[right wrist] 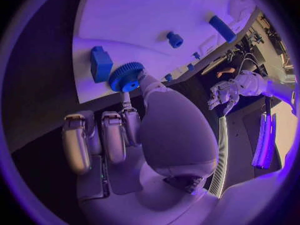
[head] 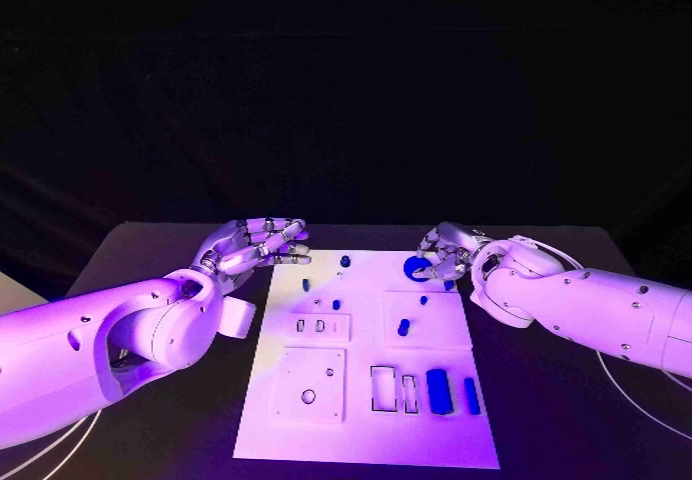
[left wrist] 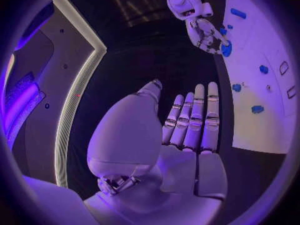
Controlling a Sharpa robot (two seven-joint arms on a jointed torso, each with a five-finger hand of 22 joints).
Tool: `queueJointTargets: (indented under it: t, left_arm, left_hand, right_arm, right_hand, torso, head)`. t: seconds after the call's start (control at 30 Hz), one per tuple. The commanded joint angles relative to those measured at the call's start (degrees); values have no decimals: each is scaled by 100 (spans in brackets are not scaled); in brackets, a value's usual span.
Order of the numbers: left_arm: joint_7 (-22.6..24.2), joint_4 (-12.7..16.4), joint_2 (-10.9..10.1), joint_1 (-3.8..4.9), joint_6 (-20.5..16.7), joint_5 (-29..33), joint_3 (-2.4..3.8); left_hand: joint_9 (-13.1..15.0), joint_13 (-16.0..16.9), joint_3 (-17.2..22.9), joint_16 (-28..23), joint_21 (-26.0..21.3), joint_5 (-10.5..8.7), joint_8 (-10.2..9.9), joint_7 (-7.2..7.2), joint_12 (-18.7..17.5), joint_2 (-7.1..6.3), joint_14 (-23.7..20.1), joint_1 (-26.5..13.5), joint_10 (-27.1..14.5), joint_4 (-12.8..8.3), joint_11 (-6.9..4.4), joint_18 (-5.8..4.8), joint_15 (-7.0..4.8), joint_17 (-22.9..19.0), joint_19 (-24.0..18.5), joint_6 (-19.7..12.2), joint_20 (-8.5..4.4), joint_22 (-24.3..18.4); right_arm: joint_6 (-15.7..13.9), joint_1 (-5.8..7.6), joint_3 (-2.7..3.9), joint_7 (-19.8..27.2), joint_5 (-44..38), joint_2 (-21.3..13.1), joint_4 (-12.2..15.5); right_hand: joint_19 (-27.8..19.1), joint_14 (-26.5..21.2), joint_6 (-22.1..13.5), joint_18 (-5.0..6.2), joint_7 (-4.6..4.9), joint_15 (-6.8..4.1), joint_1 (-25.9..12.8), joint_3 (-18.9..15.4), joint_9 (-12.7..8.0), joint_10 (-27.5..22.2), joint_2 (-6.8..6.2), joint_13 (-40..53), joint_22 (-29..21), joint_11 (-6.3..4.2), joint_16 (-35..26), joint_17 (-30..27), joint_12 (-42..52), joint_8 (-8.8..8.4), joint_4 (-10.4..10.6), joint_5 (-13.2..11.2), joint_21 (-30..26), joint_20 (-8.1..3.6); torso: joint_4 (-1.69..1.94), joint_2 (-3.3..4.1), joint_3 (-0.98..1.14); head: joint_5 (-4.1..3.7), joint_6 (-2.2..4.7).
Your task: Assemble the parts on the task board
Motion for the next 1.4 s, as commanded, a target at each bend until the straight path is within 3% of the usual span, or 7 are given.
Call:
queueJointTargets:
  t: [0.03,0.23,0.57,0.97,1.17,1.2,1.4]
  left_arm:
    - [31,6,4,10,50,-13,5]
    - [30,5,2,10,53,-12,5]
    - [33,0,-2,9,53,-7,5]
    - [31,-6,6,9,47,3,4]
    - [30,-2,20,9,51,6,4]
    - [31,-3,23,9,51,6,4]
    - [36,4,36,9,54,23,4]
  left_hand:
    - [-5,3,-19,-32,4,-8,-5,304,-12,18,-42,-32,-25,0,-1,75,11,5,-13,-45,17,-8]
    - [-5,3,-19,-32,4,-8,-5,304,-12,18,-42,-32,-25,0,-1,75,11,5,-13,-45,17,-8]
    - [-5,3,-19,-32,4,-8,-5,304,-12,18,-42,-32,-25,0,-1,75,11,5,-13,-45,17,-8]
    - [-5,2,-14,-37,4,-7,-4,304,-13,30,-54,-25,-29,0,1,74,14,15,-18,-49,18,-10]
    - [-5,2,-14,-37,4,-7,-4,304,-13,30,-54,-25,-29,0,1,74,14,15,-18,-49,18,-10]
    - [-5,2,-14,-37,4,-7,-4,304,-13,30,-54,-25,-29,0,1,74,14,15,-18,-49,18,-10]
    - [-5,2,-14,-37,4,-7,-4,304,-13,30,-54,-25,-29,0,1,74,14,15,-18,-49,18,-10]
  right_arm:
    - [155,-24,-13,-25,-85,7,-5]
    - [-42,-32,-15,-154,-207,-1,26]
    - [-531,-40,-13,-124,-943,-41,317]
    - [-595,146,4,-137,-1266,219,882]
    - [-586,152,0,-158,-1481,632,859]
    - [-590,141,0,-162,-1512,701,834]
    - [-577,66,-8,-155,-1590,1052,591]
  right_hand:
    - [589,561,94,-81,-29,3,34,50,-2,16,52,592,1509,-34,22,1280,-8,52,-2,3,25,12]
    - [589,557,329,-81,-146,-99,232,494,-15,51,253,619,1509,-147,18,1266,-11,154,-103,9,25,-80]
    - [589,561,450,-81,-178,-133,275,967,-25,86,129,649,1509,-180,32,1288,-11,240,-358,5,25,-121]
    - [589,563,454,-81,-177,-133,166,1068,-34,79,99,637,1509,-179,36,1295,-28,251,-369,2,25,-124]
    - [589,566,440,-81,-175,-133,124,1100,-39,77,83,635,1509,-179,44,1311,-33,246,-372,2,25,-124]
    - [589,566,440,-81,-175,-133,124,1100,-39,77,83,635,1509,-179,44,1311,-33,246,-372,2,25,-124]
    - [589,568,426,-81,-171,-131,112,1120,-45,68,77,625,1509,-177,48,1320,-43,239,-380,3,25,-124]
  torso:
    - [-8,0,2]
    - [-5,-1,1]
    - [-2,-3,-1]
    - [-7,-6,-7]
    - [10,5,-7]
    - [11,7,0]
    - [10,12,-3]
  head:
    - [16,-4]
    - [18,-5]
    - [45,7]
    - [71,28]
    - [60,48]
    - [61,56]
    - [79,54]
